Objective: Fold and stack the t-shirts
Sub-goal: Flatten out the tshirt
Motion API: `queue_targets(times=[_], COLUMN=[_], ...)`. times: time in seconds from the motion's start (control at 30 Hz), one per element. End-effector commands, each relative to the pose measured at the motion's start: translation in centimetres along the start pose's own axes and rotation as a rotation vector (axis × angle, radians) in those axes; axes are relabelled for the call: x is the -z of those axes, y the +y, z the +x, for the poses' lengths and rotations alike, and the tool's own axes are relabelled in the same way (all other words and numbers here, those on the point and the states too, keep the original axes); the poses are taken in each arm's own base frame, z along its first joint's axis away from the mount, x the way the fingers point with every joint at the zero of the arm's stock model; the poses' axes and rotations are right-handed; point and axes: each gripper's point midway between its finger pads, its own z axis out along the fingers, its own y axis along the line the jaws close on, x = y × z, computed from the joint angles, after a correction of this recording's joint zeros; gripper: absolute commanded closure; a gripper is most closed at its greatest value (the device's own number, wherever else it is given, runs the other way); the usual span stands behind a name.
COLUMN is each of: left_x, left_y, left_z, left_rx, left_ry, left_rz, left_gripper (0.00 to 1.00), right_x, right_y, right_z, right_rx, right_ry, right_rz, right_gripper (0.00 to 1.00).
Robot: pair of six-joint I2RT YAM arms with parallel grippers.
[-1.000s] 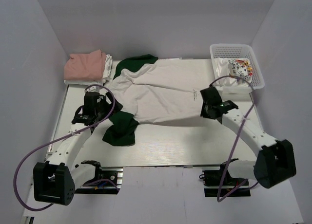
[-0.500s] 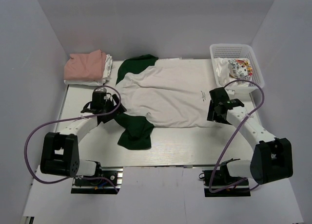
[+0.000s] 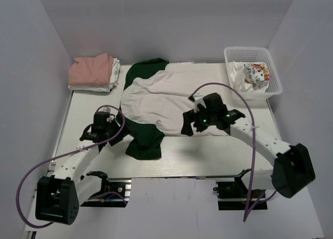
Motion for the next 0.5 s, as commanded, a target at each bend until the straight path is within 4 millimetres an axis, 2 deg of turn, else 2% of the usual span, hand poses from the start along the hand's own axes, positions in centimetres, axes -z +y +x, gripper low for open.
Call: queue_targets(times=[0.0,0.03,0.1,0.2,0.27,0.33,0.37,0.4,0.43,0.47], left_x=[0.1,-0.2,-1.0,-1.4,-1.4,-1.6,-1.8,-1.8,-1.8,-1.7], left_y=[2.7,3.4,3.1,5.5,6.2,6.6,5.9,5.9,5.8,6.0], left_z=[4.5,5.5,6.1,7.4,8.0,9.1,9.5,10.3,10.4,10.9], left_rx=[0.100,0.114,0.107,0.111,0.114,0.115,0.107,0.097,0.090,0.085], left_ry=[0.112,0.132,0.154,0.202,0.223,0.247,0.268,0.290,0.295,0.312], left_rz=[-0.076,-0.079,-0.064,-0.213,-0.267,-0.263,-0.233,-0.227,-0.224,-0.236], left_gripper=[0.13,0.15,0.24,0.38,0.38,0.53,0.62,0.84,0.94,1.00], right_x=[-2.2,-2.5,-2.4,-2.1,-2.0,-2.0,-2.1,-2.0,-2.0,-1.9], right_y=[5.2,5.5,5.5,5.6,5.4,5.3,5.1,4.9,4.8,4.8], right_z=[0.2,-0.5,-0.6,-0.9,-0.9,-0.6,-0.7,-0.6,-0.6,-0.6], right_rx=[0.118,0.124,0.116,0.115,0.113,0.110,0.106,0.103,0.103,0.104], right_ry=[0.004,-0.024,-0.048,-0.078,-0.085,-0.091,-0.094,-0.095,-0.097,-0.097], right_rz=[-0.241,-0.245,-0.240,-0.240,-0.231,-0.225,-0.214,-0.207,-0.203,-0.198], right_gripper=[0.10,0.10,0.10,0.10,0.10,0.10,0.10,0.10,0.10,0.10])
